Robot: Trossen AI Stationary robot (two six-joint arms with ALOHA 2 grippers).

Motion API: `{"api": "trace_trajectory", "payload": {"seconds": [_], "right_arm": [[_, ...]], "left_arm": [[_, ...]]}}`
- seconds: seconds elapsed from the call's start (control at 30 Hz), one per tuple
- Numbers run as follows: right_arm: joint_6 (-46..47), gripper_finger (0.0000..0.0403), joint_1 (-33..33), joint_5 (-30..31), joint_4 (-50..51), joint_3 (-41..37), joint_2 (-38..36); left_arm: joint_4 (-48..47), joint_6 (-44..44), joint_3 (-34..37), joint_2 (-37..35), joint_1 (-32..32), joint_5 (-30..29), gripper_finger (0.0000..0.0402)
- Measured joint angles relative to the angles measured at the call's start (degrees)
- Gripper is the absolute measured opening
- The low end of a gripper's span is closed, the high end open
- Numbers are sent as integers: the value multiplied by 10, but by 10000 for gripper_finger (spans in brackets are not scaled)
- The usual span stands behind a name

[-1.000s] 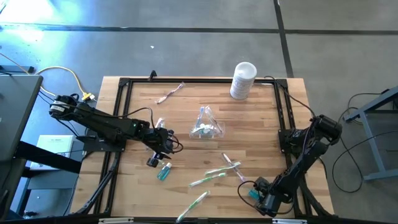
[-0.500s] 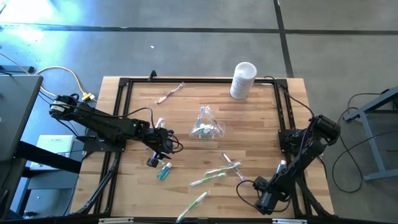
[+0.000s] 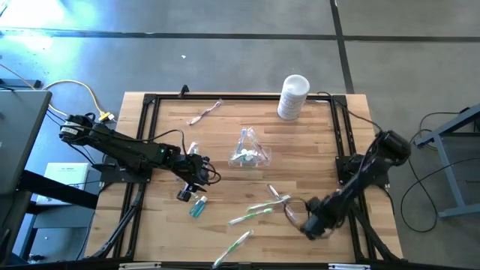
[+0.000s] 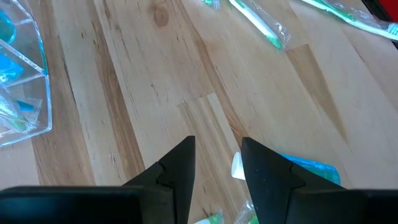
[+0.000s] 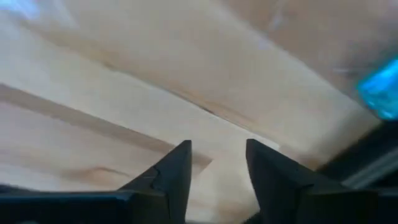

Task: Pick & Place toothbrushing station
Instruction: Put the blue mouthwash bottle into the transparent organizer

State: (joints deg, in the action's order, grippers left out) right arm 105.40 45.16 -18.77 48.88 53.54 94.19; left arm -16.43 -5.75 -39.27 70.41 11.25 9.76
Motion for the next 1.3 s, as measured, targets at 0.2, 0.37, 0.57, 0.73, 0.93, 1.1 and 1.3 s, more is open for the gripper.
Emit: {"api": "trace_trajectory", "payload": {"seconds": [0.2, 0.37, 0.57, 0.73, 0.93, 1.1, 1.3], "right_arm": [[13, 162, -50, 43, 144, 0, -80], [30, 162, -71, 75, 227, 0, -122], [26, 162, -93, 81, 264, -3, -128], [36, 162, -93, 46, 257, -49, -128], [45, 162, -95, 39, 250, -95, -128], [50, 162, -108, 48, 208, -116, -128], [75, 162, -116, 66, 213, -129, -128]], "left_arm": [[-1, -4, 0, 0, 0, -1, 127], [-5, -4, 0, 0, 0, -1, 127], [-5, -4, 0, 0, 0, -2, 127], [-5, -4, 0, 0, 0, -2, 127], [-4, -4, 0, 0, 0, -2, 127], [-3, -4, 0, 0, 0, -3, 127], [-3, -4, 0, 0, 0, -3, 127]]}}
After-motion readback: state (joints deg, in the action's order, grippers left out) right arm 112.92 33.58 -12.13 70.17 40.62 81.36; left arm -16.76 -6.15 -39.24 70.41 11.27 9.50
